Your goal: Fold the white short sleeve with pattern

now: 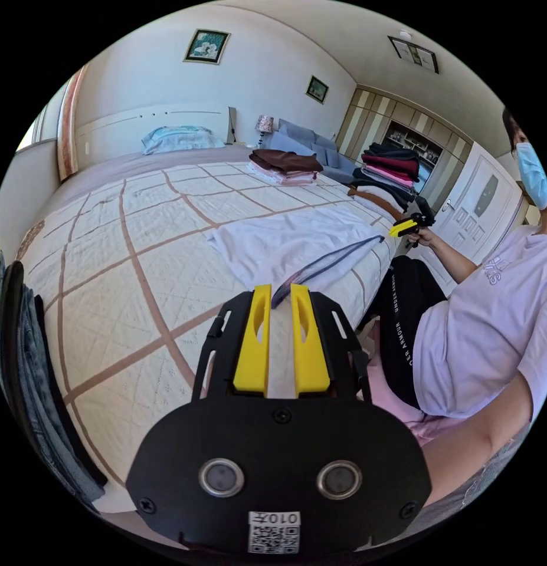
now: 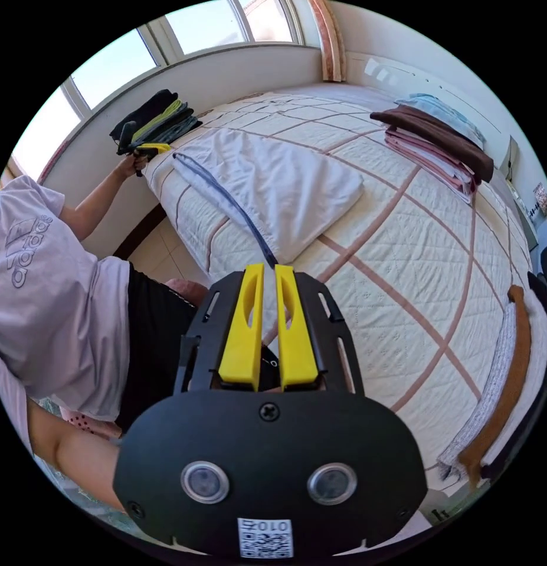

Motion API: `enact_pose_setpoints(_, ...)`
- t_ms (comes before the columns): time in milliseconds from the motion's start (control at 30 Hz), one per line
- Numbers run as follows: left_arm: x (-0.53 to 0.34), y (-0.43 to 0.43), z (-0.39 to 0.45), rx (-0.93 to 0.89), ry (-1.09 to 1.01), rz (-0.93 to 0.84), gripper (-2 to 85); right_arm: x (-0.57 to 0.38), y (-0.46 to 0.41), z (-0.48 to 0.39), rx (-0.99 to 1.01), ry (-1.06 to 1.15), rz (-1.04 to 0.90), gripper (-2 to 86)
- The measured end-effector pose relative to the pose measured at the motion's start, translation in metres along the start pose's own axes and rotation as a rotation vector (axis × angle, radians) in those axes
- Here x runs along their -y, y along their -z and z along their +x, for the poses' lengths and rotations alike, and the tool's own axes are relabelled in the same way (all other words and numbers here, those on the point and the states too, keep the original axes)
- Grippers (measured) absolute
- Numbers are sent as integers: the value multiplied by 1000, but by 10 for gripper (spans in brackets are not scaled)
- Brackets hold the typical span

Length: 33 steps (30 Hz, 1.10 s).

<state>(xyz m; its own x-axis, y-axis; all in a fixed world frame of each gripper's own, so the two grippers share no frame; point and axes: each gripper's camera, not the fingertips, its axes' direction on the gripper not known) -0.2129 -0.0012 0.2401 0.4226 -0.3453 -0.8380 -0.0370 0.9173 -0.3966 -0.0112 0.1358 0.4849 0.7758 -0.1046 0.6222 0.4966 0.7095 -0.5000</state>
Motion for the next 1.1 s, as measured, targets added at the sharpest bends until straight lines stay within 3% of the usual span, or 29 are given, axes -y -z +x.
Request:
enact_pose_setpoints(133, 40, -4, 59, 124, -133, 43, 59, 33, 24, -25, -81, -11, 194, 35)
enact_pose_setpoints(233, 71, -65, 85, 81, -252, -108, 65, 68, 7, -38, -23, -17, 259, 41)
enact_pose_setpoints(300, 81, -113, 95, 42, -309, -242, 67, 87, -13, -51, 18, 14, 247, 44)
enact_pose_setpoints(467, 80, -152, 103, 71, -356, -345, 46, 116, -64, -81, -10, 54, 134, 40)
enact_pose_setpoints(600, 69, -138, 101, 29, -322, -294, 11, 121, -90, -93, -31, 73, 9, 29)
enact_pose_setpoints(833, 40, -140, 75, -95, -157, -251, 0, 110, -93, -106, -1, 67, 32, 25)
enact_pose_setpoints(1000, 45, -116, 91, -41, -180, -214, 0, 105, -86, -113, 19, 57, 14, 26)
enact_pose_setpoints(1100, 53, -92, 85, 64, -137, -155, 1, 97, -60, -121, -11, 47, 134, 27)
